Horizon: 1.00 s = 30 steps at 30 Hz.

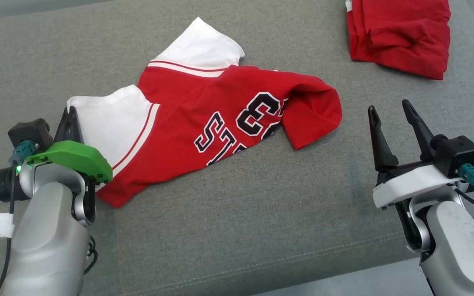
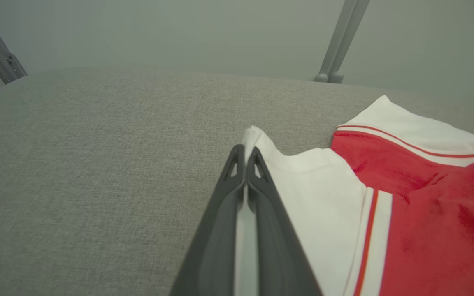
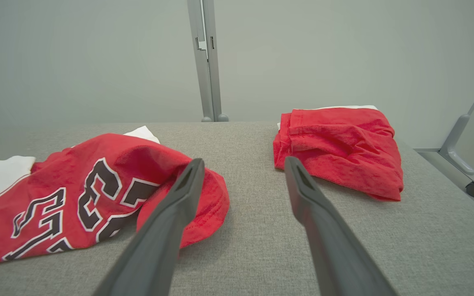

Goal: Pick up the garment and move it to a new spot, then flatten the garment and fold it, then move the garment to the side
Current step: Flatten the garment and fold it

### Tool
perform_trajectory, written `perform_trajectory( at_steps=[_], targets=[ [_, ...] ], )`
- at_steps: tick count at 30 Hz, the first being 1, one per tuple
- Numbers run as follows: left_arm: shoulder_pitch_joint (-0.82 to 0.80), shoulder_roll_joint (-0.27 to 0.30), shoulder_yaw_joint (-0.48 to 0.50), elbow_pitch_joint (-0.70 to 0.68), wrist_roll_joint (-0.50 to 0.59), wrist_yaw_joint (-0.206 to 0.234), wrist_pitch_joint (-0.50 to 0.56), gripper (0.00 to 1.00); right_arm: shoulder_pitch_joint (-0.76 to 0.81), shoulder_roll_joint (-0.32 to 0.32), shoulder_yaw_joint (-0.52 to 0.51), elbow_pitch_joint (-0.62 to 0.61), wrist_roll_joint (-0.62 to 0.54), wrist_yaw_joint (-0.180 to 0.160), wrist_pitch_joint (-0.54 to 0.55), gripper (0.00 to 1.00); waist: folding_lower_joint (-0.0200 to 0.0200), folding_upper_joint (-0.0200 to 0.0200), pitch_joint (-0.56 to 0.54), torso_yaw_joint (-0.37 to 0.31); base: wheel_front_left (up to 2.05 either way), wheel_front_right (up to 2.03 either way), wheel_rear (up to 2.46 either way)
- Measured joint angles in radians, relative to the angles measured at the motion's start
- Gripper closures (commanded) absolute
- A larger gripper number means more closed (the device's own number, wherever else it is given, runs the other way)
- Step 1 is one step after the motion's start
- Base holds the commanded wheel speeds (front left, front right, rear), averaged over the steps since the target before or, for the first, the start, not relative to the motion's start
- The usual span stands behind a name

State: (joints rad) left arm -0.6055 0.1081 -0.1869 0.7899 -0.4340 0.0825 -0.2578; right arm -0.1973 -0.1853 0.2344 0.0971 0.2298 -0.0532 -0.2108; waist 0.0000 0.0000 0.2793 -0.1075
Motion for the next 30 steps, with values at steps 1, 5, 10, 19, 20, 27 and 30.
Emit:
perform_trajectory(
  at_steps=[1,5,10,19,20,27,30],
  targets=[
    [0.000,-0.006,0.002,-0.013,0.000,-0.001,-0.003,1.00,0.000,-0.001,0.000,0.010,0.000,0.000,0.000,0.00,0.0000,0.0000,-0.007,0.006,0.00,0.00,0.00],
    [0.013,-0.023,0.026,-0.070,0.000,-0.003,-0.004,1.00,0.005,-0.005,-0.009,0.046,0.007,0.000,-0.001,0.00,0.0000,0.0000,-0.041,0.030,0.00,0.00,0.00],
    [0.050,-0.023,0.064,-0.229,0.024,-0.004,0.002,1.00,0.030,-0.012,-0.032,0.067,0.017,0.000,-0.008,0.00,0.0000,0.0000,-0.085,0.072,0.00,0.00,0.00],
    [0.176,-0.023,0.157,-0.471,0.044,-0.004,0.002,1.00,0.065,-0.011,-0.033,0.100,0.027,0.000,-0.009,0.00,0.0000,0.0000,-0.164,0.143,0.00,0.00,0.00],
    [0.206,-0.025,0.162,-0.484,0.044,-0.004,0.002,1.00,0.071,-0.011,-0.031,0.101,0.027,0.000,-0.009,0.00,0.0000,0.0000,-0.170,0.150,0.00,0.00,0.00],
    [0.381,-0.053,0.170,-0.515,0.046,-0.004,0.002,1.00,0.074,-0.011,-0.022,0.111,0.037,0.013,-0.008,0.00,0.0000,0.0000,-0.190,0.196,0.00,0.00,0.00],
    [0.450,-0.061,0.176,-0.515,0.046,-0.004,0.002,1.00,0.068,-0.014,-0.020,0.128,0.037,0.026,0.001,0.00,0.0000,0.0000,-0.191,0.211,0.00,0.00,0.00]
  ],
)
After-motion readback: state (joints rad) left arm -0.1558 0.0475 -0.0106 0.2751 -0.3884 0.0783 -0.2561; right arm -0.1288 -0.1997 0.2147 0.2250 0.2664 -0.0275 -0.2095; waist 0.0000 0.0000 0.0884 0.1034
